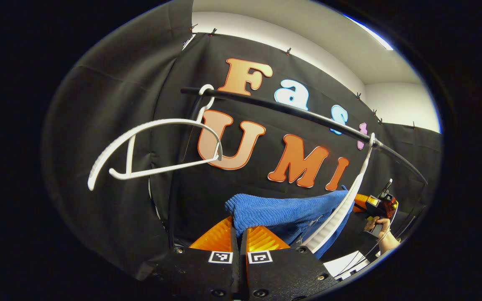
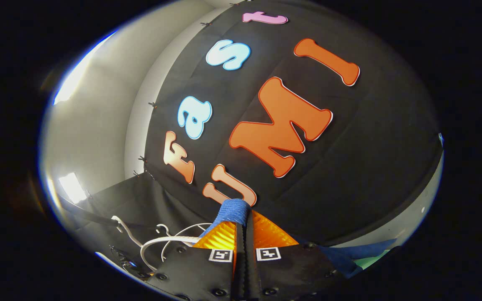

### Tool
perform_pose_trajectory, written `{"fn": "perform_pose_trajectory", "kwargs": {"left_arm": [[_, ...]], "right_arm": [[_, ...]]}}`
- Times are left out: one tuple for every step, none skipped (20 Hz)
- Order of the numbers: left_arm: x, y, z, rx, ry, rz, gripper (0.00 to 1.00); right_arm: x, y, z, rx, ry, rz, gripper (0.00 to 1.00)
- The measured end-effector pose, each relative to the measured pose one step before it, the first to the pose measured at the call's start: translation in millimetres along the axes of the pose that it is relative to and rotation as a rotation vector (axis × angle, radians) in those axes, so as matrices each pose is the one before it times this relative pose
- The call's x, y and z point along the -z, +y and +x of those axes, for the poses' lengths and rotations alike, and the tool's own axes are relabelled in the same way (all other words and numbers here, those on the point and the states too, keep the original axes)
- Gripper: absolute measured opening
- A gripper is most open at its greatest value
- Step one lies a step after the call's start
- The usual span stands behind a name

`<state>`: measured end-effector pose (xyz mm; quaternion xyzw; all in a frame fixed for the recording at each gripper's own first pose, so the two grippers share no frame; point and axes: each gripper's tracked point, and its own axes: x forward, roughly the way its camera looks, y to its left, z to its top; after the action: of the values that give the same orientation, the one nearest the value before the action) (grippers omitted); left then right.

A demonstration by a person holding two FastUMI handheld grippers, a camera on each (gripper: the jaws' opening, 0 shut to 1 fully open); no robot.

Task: Grasp the clothes on the hanger with both hands and then place them into the laundry hamper below.

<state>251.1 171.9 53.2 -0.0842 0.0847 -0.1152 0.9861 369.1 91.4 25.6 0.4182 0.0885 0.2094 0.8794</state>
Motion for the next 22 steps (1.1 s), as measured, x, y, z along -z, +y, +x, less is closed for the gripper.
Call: {"fn": "perform_pose_trajectory", "kwargs": {"left_arm": [[9.25,0.87,-0.51,0.00016,0.01234,-0.01340,0.00],[7.97,-1.91,-1.76,0.00182,0.01188,-0.01634,0.00],[7.91,-1.10,-0.46,0.00156,0.01058,-0.00812,0.00],[7.20,-1.65,3.85,-0.00196,0.01140,-0.00041,0.00],[7.26,0.35,-0.27,-0.00599,0.01133,0.00992,0.00],[7.15,4.05,-2.33,-0.00553,0.00967,0.01408,0.00],[3.88,2.32,-2.39,-0.00472,0.00947,0.01279,0.00],[1.60,0.34,0.18,-0.00124,0.00645,0.00737,0.00],[2.63,-1.08,0.72,0.00077,0.00682,0.00071,0.00],[6.48,-1.65,1.20,0.00188,0.00781,-0.00371,0.00],[7.44,-1.48,-1.89,-0.00055,0.00711,-0.00587,0.00],[7.00,-1.58,-4.69,0.00036,0.00582,-0.00495,0.00],[4.06,-2.41,-1.08,0.00048,0.00450,-0.00049,0.00],[2.25,-3.21,0.78,-0.00020,0.00659,0.00185,0.00],[3.79,-1.72,-1.97,-0.00092,0.00652,0.00507,0.00],[7.47,-0.79,-2.95,-0.00131,0.00634,0.00620,0.00],[3.83,-2.86,-1.32,0.00264,0.00452,0.00170,0.00],[2.54,-4.02,1.72,0.00521,0.00423,-0.00564,0.00],[2.31,-4.47,1.43,0.00678,0.00411,-0.00957,0.00],[6.09,-5.70,-0.11,0.00922,0.00429,-0.00651,0.00],[4.11,-6.38,-0.38,0.01033,0.00780,-0.00148,0.00],[3.03,-6.81,-0.66,0.00868,0.00393,0.00423,0.00]], "right_arm": [[2.92,-5.24,-0.69,0.01420,0.00653,0.00438,0.07],[2.70,-5.06,-0.20,0.00876,0.00268,0.00479,0.07],[3.09,-8.10,-1.21,0.02238,0.00745,-0.00462,0.07],[5.44,-9.45,-0.21,0.02555,0.01335,-0.00875,0.07],[6.58,-8.27,-0.42,0.02142,0.01210,-0.00575,0.07],[7.68,-7.35,-3.59,0.01633,0.00780,-0.00377,0.07],[3.29,-7.46,-4.07,0.01199,0.00210,-0.00208,0.07],[4.60,-6.41,-5.26,0.01187,0.00275,-0.00040,0.07],[2.98,-4.99,-2.77,0.01024,0.00180,0.00102,0.07],[3.51,-5.68,-4.55,0.01181,0.00159,0.00320,0.07],[3.80,-4.10,-5.38,0.01566,0.00206,0.00435,0.07],[4.85,-5.09,-6.56,0.01014,0.00116,-0.01090,0.07],[3.84,-5.29,-5.35,0.01758,0.00187,-0.02192,0.07],[3.33,-5.40,-5.06,0.01532,0.00394,-0.02457,0.07],[2.44,-2.56,-5.68,0.01201,0.00003,-0.01933,0.07],[3.91,-0.56,-8.11,0.00815,0.00154,-0.01438,0.07],[2.18,-1.33,-5.75,0.00723,-0.00141,-0.00814,0.07],[1.88,-0.55,-5.37,0.00609,-0.00119,-0.00406,0.07],[2.65,0.72,-2.83,0.00369,-0.00022,-0.00229,0.07],[3.22,0.23,-5.68,0.00310,-0.00014,-0.00209,0.07],[4.54,0.33,-7.56,0.00407,0.00306,-0.00182,0.07],[4.69,-0.02,-5.12,0.00610,0.00452,-0.00351,0.07]]}}
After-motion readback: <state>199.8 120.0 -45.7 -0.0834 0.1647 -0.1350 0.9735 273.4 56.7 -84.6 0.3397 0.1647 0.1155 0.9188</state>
